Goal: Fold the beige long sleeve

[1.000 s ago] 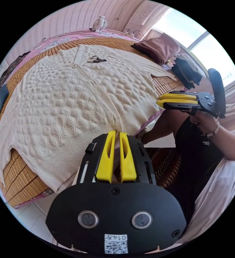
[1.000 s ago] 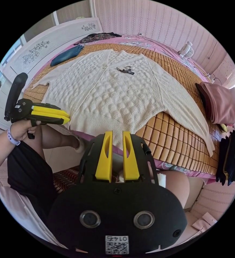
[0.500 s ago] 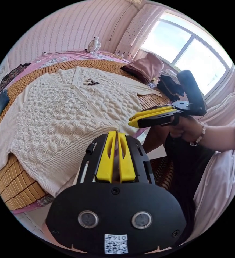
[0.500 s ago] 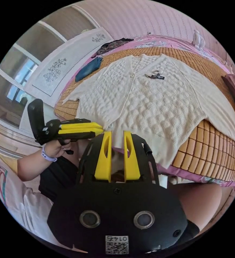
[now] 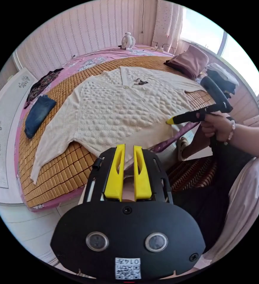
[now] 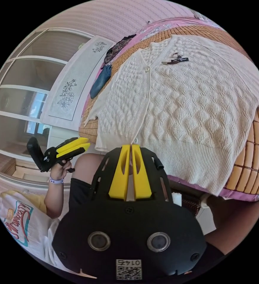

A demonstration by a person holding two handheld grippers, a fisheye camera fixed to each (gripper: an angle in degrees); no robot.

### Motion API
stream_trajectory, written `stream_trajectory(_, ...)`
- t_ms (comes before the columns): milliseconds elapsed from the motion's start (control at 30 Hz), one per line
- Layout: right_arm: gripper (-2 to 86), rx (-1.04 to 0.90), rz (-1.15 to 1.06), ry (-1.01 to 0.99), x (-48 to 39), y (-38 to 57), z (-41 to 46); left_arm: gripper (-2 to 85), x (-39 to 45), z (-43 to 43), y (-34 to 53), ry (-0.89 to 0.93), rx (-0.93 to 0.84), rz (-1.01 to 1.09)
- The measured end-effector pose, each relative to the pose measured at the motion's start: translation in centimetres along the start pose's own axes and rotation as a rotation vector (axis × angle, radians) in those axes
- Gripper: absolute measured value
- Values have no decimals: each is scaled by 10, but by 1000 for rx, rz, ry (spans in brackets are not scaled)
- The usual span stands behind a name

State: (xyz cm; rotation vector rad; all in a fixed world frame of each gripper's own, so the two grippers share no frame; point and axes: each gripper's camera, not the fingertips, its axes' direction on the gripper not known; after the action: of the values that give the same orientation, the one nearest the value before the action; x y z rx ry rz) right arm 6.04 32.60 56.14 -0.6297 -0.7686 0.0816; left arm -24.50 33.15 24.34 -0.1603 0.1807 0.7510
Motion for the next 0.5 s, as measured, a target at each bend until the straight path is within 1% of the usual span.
stream_trajectory(67,5,-10,-35,64,-9,-2,6,55,-8,5,2,-38,-44,-2)
stream_trajectory(233,17,-21,-123,161,-27,-3,15,64,-26,16,-9,82,-94,-17)
stream_trajectory(400,51,-73,-165,190,-39,0,30,68,-27,38,-34,88,-254,-6)
stream_trajectory(500,33,-110,-179,195,-45,-1,42,53,-34,44,-43,98,-305,-40)
